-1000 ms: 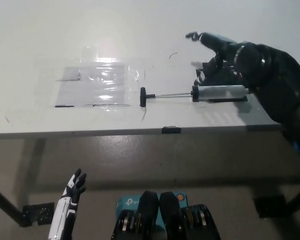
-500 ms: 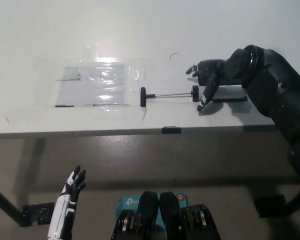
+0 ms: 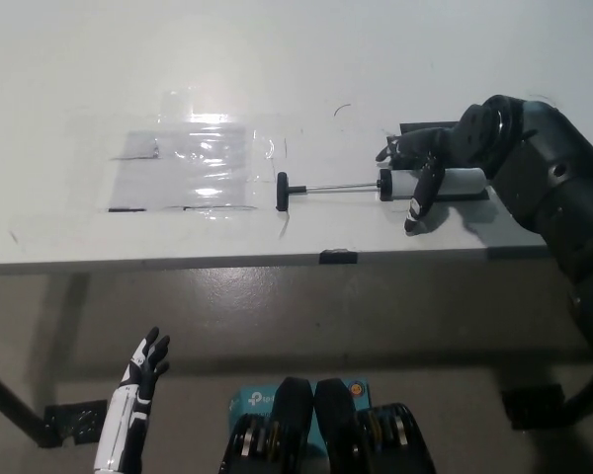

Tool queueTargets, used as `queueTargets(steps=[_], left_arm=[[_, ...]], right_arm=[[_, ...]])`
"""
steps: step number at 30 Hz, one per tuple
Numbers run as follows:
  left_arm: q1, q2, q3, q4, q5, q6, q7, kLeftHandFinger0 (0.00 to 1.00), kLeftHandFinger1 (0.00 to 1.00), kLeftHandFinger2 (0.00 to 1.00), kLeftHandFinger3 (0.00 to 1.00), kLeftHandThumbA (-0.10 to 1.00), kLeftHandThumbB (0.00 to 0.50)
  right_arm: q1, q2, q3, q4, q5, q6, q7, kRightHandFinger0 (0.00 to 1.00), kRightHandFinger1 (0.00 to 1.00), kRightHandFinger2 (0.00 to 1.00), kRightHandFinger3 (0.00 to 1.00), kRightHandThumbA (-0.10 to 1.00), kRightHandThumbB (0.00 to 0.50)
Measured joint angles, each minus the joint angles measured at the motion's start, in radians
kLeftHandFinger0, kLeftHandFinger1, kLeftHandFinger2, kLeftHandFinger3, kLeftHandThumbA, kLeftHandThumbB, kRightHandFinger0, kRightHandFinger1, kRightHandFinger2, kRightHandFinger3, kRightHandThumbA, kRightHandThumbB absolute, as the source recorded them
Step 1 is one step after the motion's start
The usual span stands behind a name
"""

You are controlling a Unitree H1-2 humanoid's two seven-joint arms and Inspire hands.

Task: The robot uses right hand to pick up a small white air pumper and uses its left hand to compress it, and then puts it on the desk

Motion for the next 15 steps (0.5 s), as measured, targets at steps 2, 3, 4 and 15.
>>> queueTargets(steps=[2, 3, 4, 15], left_arm=[[0.0, 0.0, 0.0, 0.0, 0.0, 0.0, 0.0, 1.0, 1.0, 1.0, 1.0, 1.0, 0.009], [0.0, 0.0, 0.0, 0.0, 0.0, 0.0, 0.0, 1.0, 1.0, 1.0, 1.0, 1.0, 0.005], [0.0, 0.0, 0.0, 0.0, 0.0, 0.0, 0.0, 1.0, 1.0, 1.0, 1.0, 1.0, 0.004], [-0.001, 0.0, 0.0, 0.0, 0.0, -0.004, 0.0, 1.0, 1.0, 1.0, 1.0, 1.0, 0.002]], right_arm=[[0.0, 0.0, -0.001, 0.002, -0.001, 0.0, 0.0, 1.0, 1.0, 1.0, 1.0, 1.0, 0.373], [0.0, 0.0, -0.003, 0.004, -0.001, -0.001, 0.0, 1.0, 1.0, 1.0, 1.0, 1.0, 0.386], [0.0, 0.0, -0.003, 0.006, -0.001, -0.001, 0.0, 1.0, 1.0, 1.0, 1.0, 1.0, 0.397], [-0.006, -0.001, -0.004, 0.023, -0.014, 0.005, -0.004, 1.0, 1.0, 1.0, 1.0, 1.0, 0.405]])
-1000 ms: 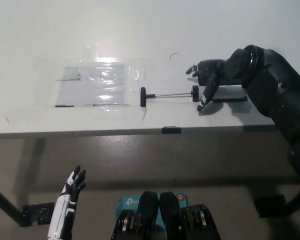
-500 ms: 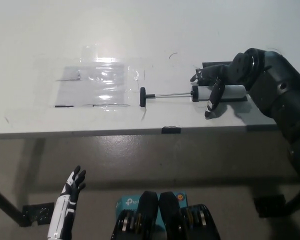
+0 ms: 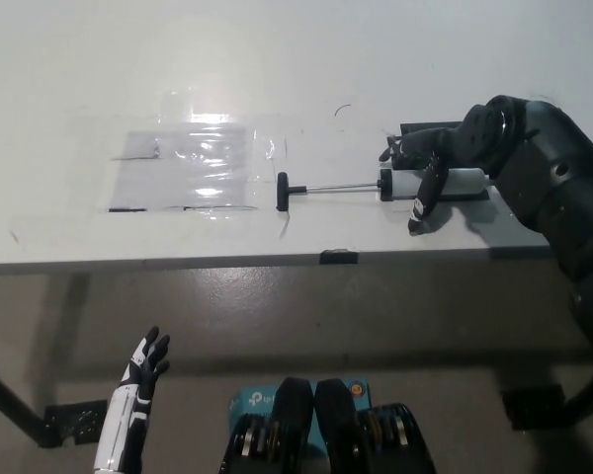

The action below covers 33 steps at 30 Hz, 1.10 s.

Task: The robot uses right hand to pick up a small white air pumper and uses its left hand to compress it, and then puts it on the desk

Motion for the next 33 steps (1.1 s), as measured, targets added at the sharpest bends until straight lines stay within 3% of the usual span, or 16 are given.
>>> queueTargets(steps=[2, 4, 5, 6, 7, 8, 14, 17, 19, 20, 21, 22, 24, 25, 28, 33], left_arm=[[0.0, 0.0, 0.0, 0.0, 0.0, 0.0, 0.0, 1.0, 1.0, 1.0, 1.0, 1.0, 0.007], [0.0, 0.0, 0.0, 0.0, 0.0, 0.0, 0.0, 1.0, 1.0, 1.0, 1.0, 1.0, 0.0], [0.0, 0.0, 0.0, 0.0, 0.0, 0.0, 0.0, 1.0, 1.0, 1.0, 1.0, 1.0, 0.0], [0.0, 0.0, 0.0, 0.0, 0.0, 0.0, 0.0, 1.0, 1.0, 1.0, 1.0, 1.0, 0.0], [0.001, 0.0, 0.0, 0.0, 0.0, 0.001, 0.0, 1.0, 1.0, 1.0, 1.0, 1.0, 0.0], [0.0, 0.0, 0.0, 0.0, 0.0, 0.001, 0.0, 1.0, 1.0, 1.0, 1.0, 1.0, 0.0], [0.0, 0.0, 0.0, 0.0, -0.001, 0.001, -0.001, 1.0, 1.0, 1.0, 1.0, 1.0, 0.0], [0.001, 0.0, 0.0, 0.0, -0.003, 0.001, -0.001, 1.0, 1.0, 1.0, 1.0, 1.0, 0.0], [0.0, 0.0, 0.0, 0.0, -0.006, 0.001, -0.001, 1.0, 1.0, 1.0, 1.0, 1.0, 0.0], [0.0, 0.0, 0.0, 0.0, -0.007, 0.001, -0.001, 1.0, 1.0, 1.0, 1.0, 1.0, 0.0], [-0.001, 0.0, 0.0, 0.0, -0.009, 0.001, -0.002, 1.0, 1.0, 1.0, 1.0, 1.0, 0.009], [-0.002, 0.0, 0.0, 0.0, -0.011, 0.001, -0.002, 1.0, 1.0, 1.0, 1.0, 1.0, 0.015], [-0.003, 0.0, 0.0, 0.0, -0.016, 0.001, -0.004, 1.0, 1.0, 1.0, 1.0, 1.0, 0.016], [-0.004, 0.0, 0.0, 0.0, -0.019, 0.001, -0.006, 1.0, 1.0, 1.0, 1.0, 1.0, 0.018], [-0.004, 0.001, 0.0, -0.001, -0.026, 0.001, -0.009, 1.0, 1.0, 1.0, 1.0, 1.0, 0.023], [-0.006, 0.005, 0.0, -0.004, -0.036, 0.001, -0.012, 1.0, 1.0, 1.0, 1.0, 1.0, 0.024]], right_arm=[[-0.001, 0.0, 0.006, 0.004, -0.009, 0.001, -0.007, 1.0, 1.0, 1.0, 1.0, 1.0, 0.384], [0.0, 0.0, 0.008, 0.005, -0.017, 0.004, -0.021, 1.0, 1.0, 1.0, 1.0, 0.51, 0.335], [0.002, 0.001, 0.008, 0.004, -0.02, 0.006, -0.036, 0.78, 0.77, 0.76, 0.86, 0.29, 0.209], [0.006, 0.001, 0.01, 0.003, -0.025, 0.009, -0.054, 0.29, 0.38, 0.49, 0.78, 0.0, 0.236], [0.012, 0.001, 0.019, 0.002, -0.033, 0.011, -0.08, 0.16, 0.28, 0.39, 0.74, -0.07, 0.232], [0.016, 0.001, 0.031, 0.0, -0.042, 0.01, -0.107, 0.06, 0.22, 0.38, 0.67, -0.1, 0.238], [0.04, 0.004, 0.096, -0.003, -0.085, 0.008, -0.251, 0.28, 0.36, 0.5, 0.58, -0.1, 0.262], [0.063, 0.004, 0.11, -0.004, -0.1, 0.003, -0.324, 0.02, 0.04, 0.21, 0.37, -0.1, 0.246], [0.076, 0.004, 0.118, -0.004, -0.107, -0.001, -0.37, 0.0, 0.0, 0.05, 0.15, -0.1, 0.241], [0.082, 0.004, 0.118, -0.005, -0.11, -0.006, -0.398, 0.0, 0.04, 0.1, 0.15, -0.1, 0.231], [0.086, 0.004, 0.118, -0.005, -0.111, -0.011, -0.419, 0.0, 0.18, 0.33, 0.2, -0.1, 0.227], [0.092, 0.004, 0.117, -0.004, -0.113, -0.016, -0.441, 0.0, 0.32, 0.63, 0.41, -0.1, 0.219], [0.104, 0.003, 0.116, -0.004, -0.114, -0.028, -0.482, 0.02, 0.48, 0.82, 0.68, -0.1, 0.221], [0.113, 0.001, 0.115, -0.004, -0.114, -0.038, -0.508, 0.04, 0.53, 0.87, 0.83, -0.1, 0.214], [0.131, -0.005, 0.111, -0.003, -0.115, -0.064, -0.577, 0.16, 0.58, 0.88, 0.84, -0.1, 0.222], [0.155, -0.013, 0.095, 0.0, -0.116, -0.111, -0.669, 0.11, 0.52, 0.83, 0.82, -0.1, 0.226]])
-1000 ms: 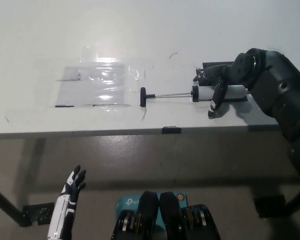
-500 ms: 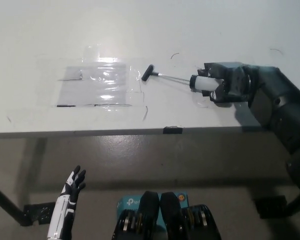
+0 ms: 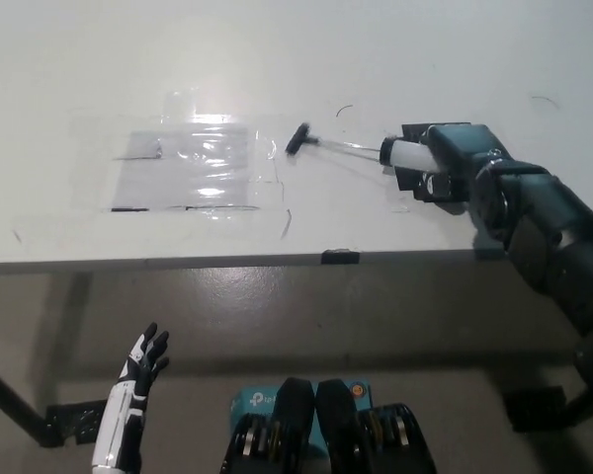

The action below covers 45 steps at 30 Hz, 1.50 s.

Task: The robot uses right hand to pick up a small white air pumper and uses its left hand to compress it, and then puts it on the desk

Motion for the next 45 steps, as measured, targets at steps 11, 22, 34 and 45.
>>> queueTargets(steps=[11, 22, 34, 45], left_arm=[[0.023, 0.004, 0.001, -0.058, -0.021, 0.0, -0.003, 1.0, 1.0, 1.0, 1.0, 1.0, 0.0], [0.012, 0.004, 0.008, -0.199, -0.052, 0.034, -0.011, 1.0, 1.0, 1.0, 1.0, 1.0, 0.096], [-0.039, 0.004, 0.055, -0.333, -0.075, 0.092, -0.011, 1.0, 1.0, 1.0, 1.0, 1.0, 0.028], [-0.141, 0.007, 0.125, -0.349, -0.11, 0.131, -0.008, 1.0, 1.0, 1.0, 1.0, 1.0, 0.02]], right_arm=[[0.087, -0.049, -0.05, -0.168, -0.007, -0.099, -0.07, 0.03, 0.55, 0.83, 0.88, -0.1, 0.16], [0.277, -0.116, -0.076, -0.638, -0.02, -0.096, -0.02, 0.04, 0.54, 0.81, 0.97, -0.1, 0.168], [0.45, -0.201, -0.127, -1.095, -0.021, -0.064, 0.078, 0.03, 0.51, 0.82, 0.88, -0.1, 0.212], [0.527, -0.281, -0.197, -1.522, -0.028, -0.002, 0.235, 0.03, 0.5, 0.83, 0.81, -0.1, 0.269]])
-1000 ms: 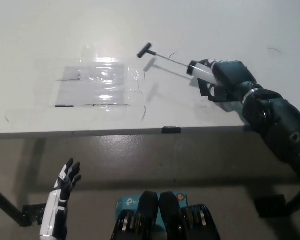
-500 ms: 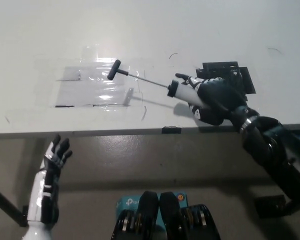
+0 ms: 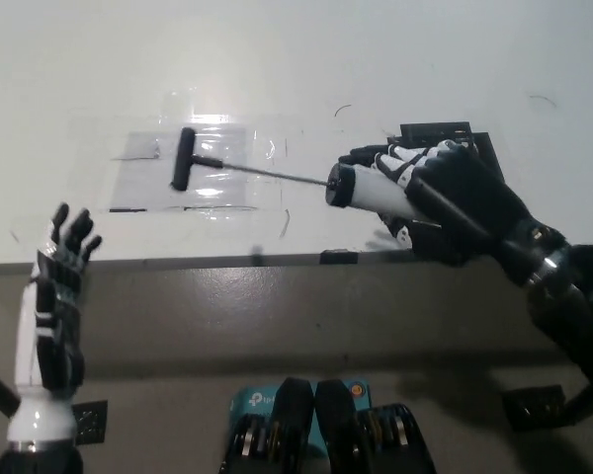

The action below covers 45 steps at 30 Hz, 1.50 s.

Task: The robot uses right hand to pick up a small white air pumper and uses its left hand to compress it, and then puts it on the desk

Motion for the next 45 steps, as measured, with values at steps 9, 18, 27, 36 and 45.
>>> queueTargets(steps=[9, 18, 27, 36, 45], left_arm=[[-0.064, 0.0, 0.014, -0.002, 0.0, 0.052, 0.002, 1.0, 1.0, 1.0, 1.0, 1.0, 0.152], [-0.067, -0.003, -0.039, -0.122, -0.002, 0.1, -0.009, 1.0, 1.0, 1.0, 1.0, 1.0, 0.205], [-0.02, -0.01, -0.126, -0.264, -0.01, 0.133, -0.031, 1.0, 1.0, 1.0, 1.0, 1.0, 0.244], [-0.009, -0.02, -0.158, -0.282, -0.012, 0.157, -0.042, 1.0, 1.0, 1.0, 1.0, 1.0, 0.251], [-0.017, -0.039, -0.184, -0.247, 0.007, 0.156, -0.042, 1.0, 1.0, 1.0, 1.0, 1.0, 0.248]], right_arm=[[0.058, 0.0, -0.007, -0.198, -0.013, 0.044, 0.148, 0.02, 0.46, 0.79, 0.7, -0.1, 0.221], [0.08, 0.013, -0.012, -0.215, -0.035, 0.058, 0.239, 0.04, 0.47, 0.8, 0.62, -0.1, 0.227], [0.081, 0.026, -0.039, -0.21, -0.042, 0.056, 0.258, 0.06, 0.52, 0.84, 0.79, -0.1, 0.197], [0.08, 0.047, -0.061, -0.198, -0.055, 0.046, 0.264, 0.06, 0.52, 0.81, 0.79, -0.1, 0.202], [0.08, 0.061, -0.064, -0.196, -0.071, 0.044, 0.284, 0.07, 0.55, 0.86, 0.83, -0.1, 0.205]])
